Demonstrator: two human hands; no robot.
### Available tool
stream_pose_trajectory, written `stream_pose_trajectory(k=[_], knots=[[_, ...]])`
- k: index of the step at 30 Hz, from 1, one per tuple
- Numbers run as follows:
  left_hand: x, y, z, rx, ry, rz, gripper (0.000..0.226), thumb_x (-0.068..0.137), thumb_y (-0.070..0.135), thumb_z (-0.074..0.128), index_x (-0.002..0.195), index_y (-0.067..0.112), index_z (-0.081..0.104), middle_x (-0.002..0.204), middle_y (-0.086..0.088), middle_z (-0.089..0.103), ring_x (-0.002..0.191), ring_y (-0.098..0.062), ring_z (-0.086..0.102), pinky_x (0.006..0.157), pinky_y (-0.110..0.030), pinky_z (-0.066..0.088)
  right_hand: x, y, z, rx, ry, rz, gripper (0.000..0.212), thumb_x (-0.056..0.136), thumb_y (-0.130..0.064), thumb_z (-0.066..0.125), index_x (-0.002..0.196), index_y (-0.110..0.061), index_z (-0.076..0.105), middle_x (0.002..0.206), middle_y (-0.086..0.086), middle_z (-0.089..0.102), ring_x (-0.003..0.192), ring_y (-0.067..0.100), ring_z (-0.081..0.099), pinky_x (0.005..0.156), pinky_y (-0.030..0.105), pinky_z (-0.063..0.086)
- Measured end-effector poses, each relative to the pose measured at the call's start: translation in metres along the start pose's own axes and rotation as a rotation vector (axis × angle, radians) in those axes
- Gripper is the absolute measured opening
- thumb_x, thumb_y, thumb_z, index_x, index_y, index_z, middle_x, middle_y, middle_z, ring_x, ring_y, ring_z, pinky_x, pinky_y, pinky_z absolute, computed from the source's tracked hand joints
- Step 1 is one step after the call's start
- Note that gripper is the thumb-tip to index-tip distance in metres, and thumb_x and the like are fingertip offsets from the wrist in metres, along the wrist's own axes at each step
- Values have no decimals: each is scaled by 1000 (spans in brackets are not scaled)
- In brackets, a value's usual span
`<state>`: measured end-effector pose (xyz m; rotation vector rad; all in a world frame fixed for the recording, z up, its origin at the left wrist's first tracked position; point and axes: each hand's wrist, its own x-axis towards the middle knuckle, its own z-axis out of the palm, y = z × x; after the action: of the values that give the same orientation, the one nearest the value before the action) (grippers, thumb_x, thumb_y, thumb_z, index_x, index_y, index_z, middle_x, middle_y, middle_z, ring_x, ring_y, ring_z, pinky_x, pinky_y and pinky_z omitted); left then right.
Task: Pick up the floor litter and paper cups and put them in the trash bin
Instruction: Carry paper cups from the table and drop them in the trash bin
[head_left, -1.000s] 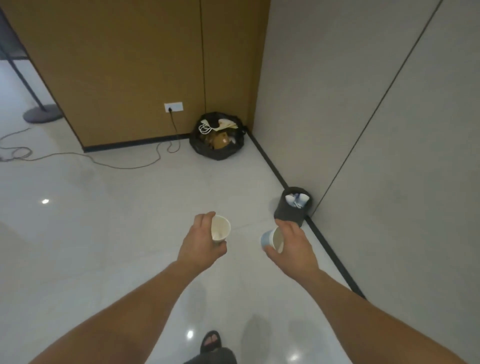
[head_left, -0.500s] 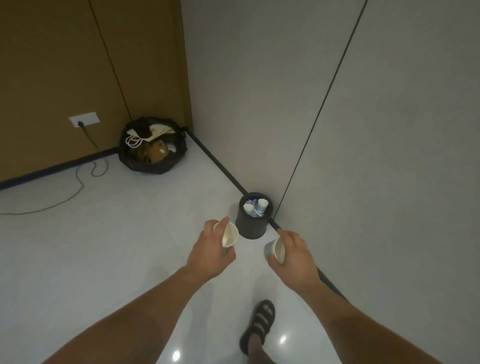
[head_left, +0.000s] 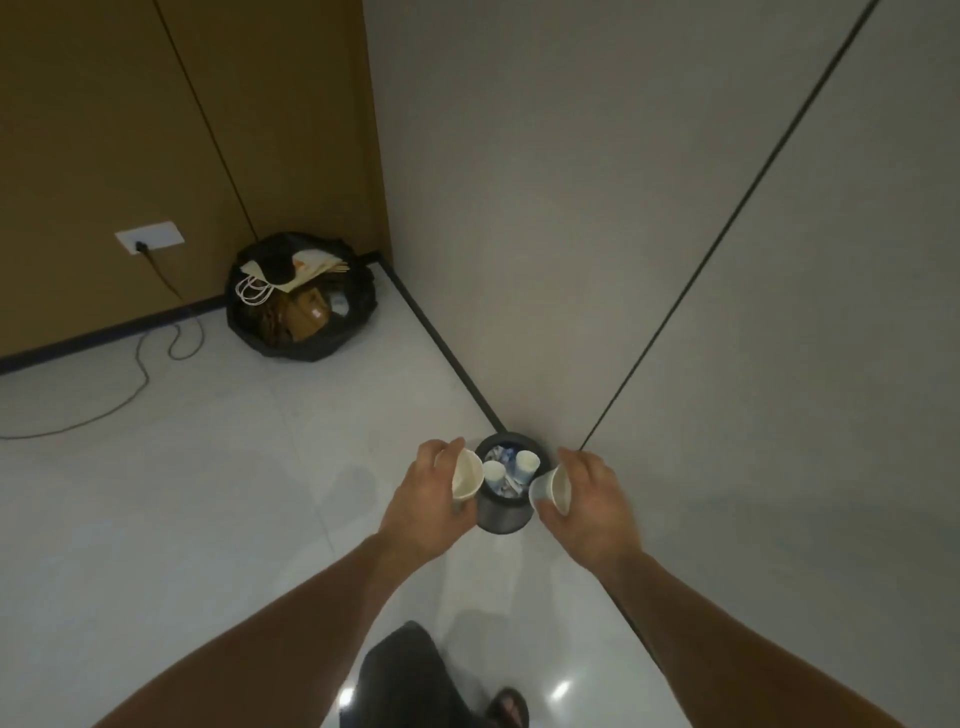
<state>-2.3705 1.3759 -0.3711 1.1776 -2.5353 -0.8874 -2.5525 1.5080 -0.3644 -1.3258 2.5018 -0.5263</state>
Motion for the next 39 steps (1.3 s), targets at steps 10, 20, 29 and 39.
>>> stream_pose_trajectory(k=[10,20,29,39], knots=[[172,-56,75,-87,-145,-93,82,76,37,75,141,31,26,140,6,32,117,-14,44,91,-22,41,157,45,66,-30,-144,146,70,85,-49,64,144,-21,38,141,2,44,124,19,45,102,27,39],[299,-150,250,-94,-169,-85,73,81,29,72,142,23,34,140,-5,32,118,-24,47,84,-22,45,314,158,231,-65,-255,178,67,86,-40,69,142,-18,38,136,3,48,124,21,47,98,34,49],[342,-214,413,-71,-155,-198,70,74,27,76,136,18,43,133,-7,43,122,-26,40,97,-38,45,367,256,387,-257,-341,-39,72,83,-41,71,141,-12,40,137,10,49,124,27,47,97,36,48],[317,-253,477,332,-321,-71,79,83,55,54,150,21,26,158,-13,18,146,-37,6,114,-58,14,332,301,444,-294,-385,-72,99,80,-53,68,154,-11,18,160,13,20,147,33,18,113,51,31]])
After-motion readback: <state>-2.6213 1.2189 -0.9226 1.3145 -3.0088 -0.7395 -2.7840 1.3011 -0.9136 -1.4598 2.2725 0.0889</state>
